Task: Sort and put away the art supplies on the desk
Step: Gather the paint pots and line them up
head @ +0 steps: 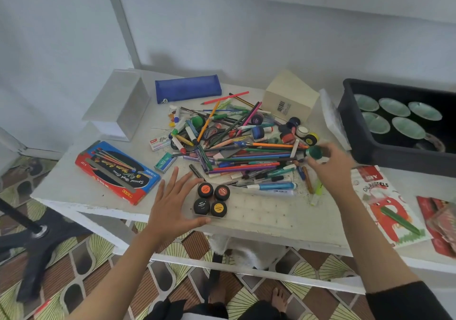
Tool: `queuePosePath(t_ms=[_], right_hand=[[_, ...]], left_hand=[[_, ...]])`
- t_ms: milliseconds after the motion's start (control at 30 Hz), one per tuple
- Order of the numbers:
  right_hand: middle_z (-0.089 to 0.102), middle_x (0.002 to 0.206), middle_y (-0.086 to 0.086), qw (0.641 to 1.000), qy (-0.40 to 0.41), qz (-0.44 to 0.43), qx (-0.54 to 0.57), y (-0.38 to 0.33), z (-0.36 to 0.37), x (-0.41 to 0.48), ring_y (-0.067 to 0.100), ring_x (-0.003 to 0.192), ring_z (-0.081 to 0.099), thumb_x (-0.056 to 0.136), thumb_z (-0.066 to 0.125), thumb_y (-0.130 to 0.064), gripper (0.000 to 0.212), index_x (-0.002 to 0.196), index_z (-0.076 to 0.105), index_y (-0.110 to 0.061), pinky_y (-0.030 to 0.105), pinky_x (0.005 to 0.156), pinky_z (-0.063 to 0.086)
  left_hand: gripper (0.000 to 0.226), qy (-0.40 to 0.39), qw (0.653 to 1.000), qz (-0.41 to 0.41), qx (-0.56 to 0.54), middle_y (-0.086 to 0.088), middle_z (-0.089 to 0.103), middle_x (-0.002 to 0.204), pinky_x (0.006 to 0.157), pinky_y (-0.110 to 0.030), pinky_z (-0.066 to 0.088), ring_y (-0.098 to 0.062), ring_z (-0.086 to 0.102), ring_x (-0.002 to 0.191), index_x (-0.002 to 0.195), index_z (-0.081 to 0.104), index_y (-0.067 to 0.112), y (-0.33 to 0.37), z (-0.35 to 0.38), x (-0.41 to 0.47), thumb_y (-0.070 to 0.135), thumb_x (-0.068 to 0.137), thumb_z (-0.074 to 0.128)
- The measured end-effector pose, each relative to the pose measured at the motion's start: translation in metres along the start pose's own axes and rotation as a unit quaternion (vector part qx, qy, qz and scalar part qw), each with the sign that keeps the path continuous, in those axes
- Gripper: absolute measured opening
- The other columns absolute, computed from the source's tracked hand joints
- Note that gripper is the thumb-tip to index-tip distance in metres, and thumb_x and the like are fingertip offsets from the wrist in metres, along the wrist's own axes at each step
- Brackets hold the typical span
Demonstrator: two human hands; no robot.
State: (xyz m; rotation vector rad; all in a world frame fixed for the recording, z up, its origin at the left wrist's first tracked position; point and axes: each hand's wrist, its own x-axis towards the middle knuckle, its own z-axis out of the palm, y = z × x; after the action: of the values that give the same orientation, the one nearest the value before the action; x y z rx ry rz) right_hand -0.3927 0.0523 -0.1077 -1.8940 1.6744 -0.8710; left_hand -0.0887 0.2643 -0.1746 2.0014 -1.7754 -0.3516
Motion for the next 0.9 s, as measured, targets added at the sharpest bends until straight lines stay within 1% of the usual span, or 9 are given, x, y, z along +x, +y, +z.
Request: queuePosePath(t_ms=[100,233,367,500,567,633,700,800,900], right_hand=[[0.062,0.095,-0.006,0.99,-0.066,0.043,0.119,-0.023,0.001,-0.029,0.004,0.085,0.061,0.078,0.074,-0.01,0.029,0.102,0.057,-0.014,0.016,0.072,0.05],[0.065,0.099,-0.001,0.971,-0.126,0.044,0.199,-0.036,0.013,-0.059,0.006,0.088,0.065,0.076,0.073,-0.001,0.029,0.1,0.059,-0.011,0.014,0.07,0.054],[0.064,0.105,-0.004,0.969,-0.18,-0.004,0.171,-0.042,0.027,-0.079,0.014,0.095,0.062,0.077,0.074,-0.006,0.035,0.106,0.064,-0.022,0.024,0.078,0.055],[0.061,0.104,-0.003,0.964,-0.234,-0.062,0.11,-0.052,0.034,-0.093,0.011,0.093,0.058,0.079,0.075,-0.016,0.036,0.109,0.063,-0.031,0.02,0.082,0.051],[0.055,0.101,0.0,0.959,-0.261,-0.071,0.087,-0.059,0.034,-0.096,0.013,0.09,0.057,0.079,0.074,-0.016,0.037,0.112,0.064,-0.028,0.02,0.081,0.052],[0.05,0.099,0.0,0.949,-0.301,-0.084,0.049,-0.065,0.036,-0.098,0.014,0.089,0.055,0.079,0.074,-0.016,0.044,0.12,0.062,-0.024,0.025,0.084,0.052],[0.052,0.102,-0.002,0.936,-0.336,-0.108,0.006,-0.072,0.039,-0.101,0.013,0.088,0.054,0.078,0.076,-0.018,0.047,0.122,0.061,-0.022,0.027,0.083,0.051],[0.057,0.105,-0.004,0.923,-0.367,-0.114,-0.025,-0.084,0.045,-0.105,0.011,0.085,0.055,0.077,0.077,-0.02,0.039,0.112,0.06,-0.022,0.022,0.077,0.048],[0.056,0.109,0.001,0.911,-0.377,-0.138,-0.097,-0.09,0.052,-0.106,0.015,0.097,0.053,0.078,0.074,-0.019,0.035,0.109,0.059,-0.018,0.028,0.086,0.047]], left_hand=[[0.091,0.003,1.0,0.003,0.007,0.02,0.01,0.152,0.116,-0.044,-0.007,-0.007,-0.015,0.145,0.141,0.019,0.048,-0.001,0.001,0.0,0.093,0.063,0.034],[0.094,0.007,1.0,0.002,0.006,0.021,0.012,0.151,0.115,-0.042,-0.008,-0.005,-0.015,0.144,0.141,0.023,0.046,0.0,0.001,0.0,0.094,0.061,0.033],[0.095,-0.001,1.0,0.001,0.012,0.022,0.009,0.15,0.115,-0.04,-0.011,-0.003,-0.019,0.143,0.141,0.02,0.046,0.0,0.001,0.001,0.095,0.06,0.032],[0.098,-0.002,1.0,-0.005,0.008,0.018,0.011,0.153,0.114,-0.039,-0.012,-0.003,-0.02,0.142,0.141,0.021,0.045,0.001,0.0,0.001,0.097,0.058,0.03],[0.098,-0.001,1.0,-0.007,0.01,0.016,0.012,0.155,0.114,-0.038,-0.013,-0.003,-0.02,0.142,0.141,0.021,0.046,0.001,0.0,0.001,0.097,0.058,0.03],[0.098,0.002,1.0,-0.006,0.009,0.015,0.014,0.155,0.114,-0.038,-0.013,-0.003,-0.019,0.143,0.141,0.022,0.046,0.002,0.0,0.001,0.097,0.058,0.03],[0.098,0.003,1.0,-0.005,0.01,0.016,0.014,0.154,0.115,-0.038,-0.013,-0.003,-0.019,0.143,0.14,0.022,0.045,0.003,-0.001,0.0,0.098,0.057,0.028],[0.099,-0.001,1.0,-0.002,0.014,0.016,0.014,0.154,0.114,-0.038,-0.013,-0.002,-0.02,0.142,0.14,0.02,0.045,0.003,-0.002,0.0,0.098,0.057,0.027],[0.101,-0.001,1.0,0.002,0.015,0.013,0.016,0.156,0.114,-0.04,-0.012,-0.004,-0.019,0.143,0.143,0.023,0.042,0.001,-0.002,0.001,0.097,0.058,0.029]])
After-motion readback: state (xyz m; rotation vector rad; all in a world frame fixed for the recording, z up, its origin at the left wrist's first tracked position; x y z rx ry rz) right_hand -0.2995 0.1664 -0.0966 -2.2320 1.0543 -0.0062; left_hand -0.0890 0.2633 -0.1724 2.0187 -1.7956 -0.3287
